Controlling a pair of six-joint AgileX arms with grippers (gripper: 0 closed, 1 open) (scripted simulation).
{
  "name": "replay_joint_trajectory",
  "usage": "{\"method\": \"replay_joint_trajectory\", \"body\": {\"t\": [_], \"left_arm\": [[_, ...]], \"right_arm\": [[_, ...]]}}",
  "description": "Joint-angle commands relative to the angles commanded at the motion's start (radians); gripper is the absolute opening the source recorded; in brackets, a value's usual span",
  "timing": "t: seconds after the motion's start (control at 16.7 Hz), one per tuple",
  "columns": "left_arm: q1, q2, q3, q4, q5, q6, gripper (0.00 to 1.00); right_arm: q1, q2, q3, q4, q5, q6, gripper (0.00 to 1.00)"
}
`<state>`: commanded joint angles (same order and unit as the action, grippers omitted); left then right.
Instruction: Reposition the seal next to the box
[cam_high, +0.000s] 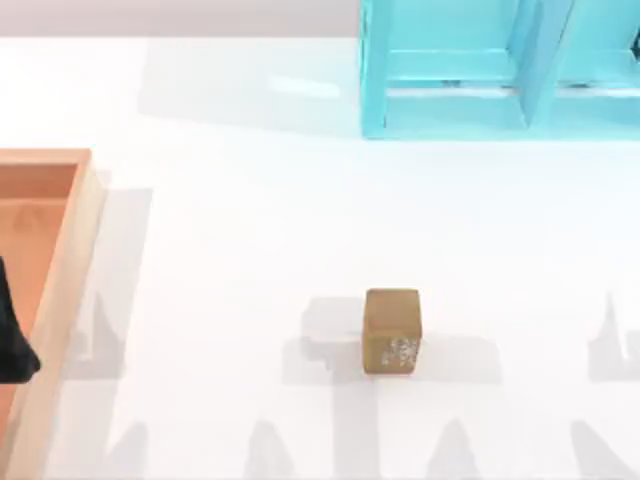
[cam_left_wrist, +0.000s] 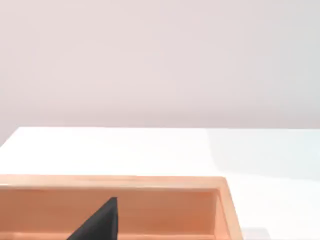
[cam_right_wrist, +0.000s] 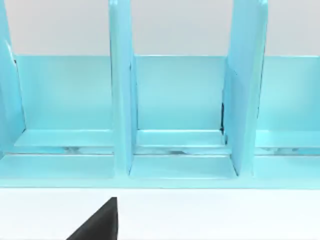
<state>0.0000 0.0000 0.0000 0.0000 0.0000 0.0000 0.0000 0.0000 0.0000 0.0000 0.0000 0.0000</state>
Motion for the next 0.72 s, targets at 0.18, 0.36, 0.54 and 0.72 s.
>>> {"method": "replay_joint_trajectory", "body": {"t": [0.18, 0.36, 0.54, 0.72], "left_arm": [[-0.002, 0.009, 0.006, -0.009, -0.003, -0.001, 1.00], [-0.018, 0.097, 0.060, -0.086, -0.027, -0.014, 1.00], [-0.052, 0.274, 0.174, -0.220, -0.065, -0.050, 1.00], [-0.104, 0.499, 0.345, -0.379, -0.099, -0.117, 1.00]], "right_arm": [[0.000, 0.000, 0.000, 0.000, 0.000, 0.000, 1.00], [0.000, 0.000, 0.000, 0.000, 0.000, 0.000, 1.00], [0.000, 0.000, 0.000, 0.000, 0.000, 0.000, 1.00], [0.000, 0.000, 0.000, 0.000, 0.000, 0.000, 1.00]]}}
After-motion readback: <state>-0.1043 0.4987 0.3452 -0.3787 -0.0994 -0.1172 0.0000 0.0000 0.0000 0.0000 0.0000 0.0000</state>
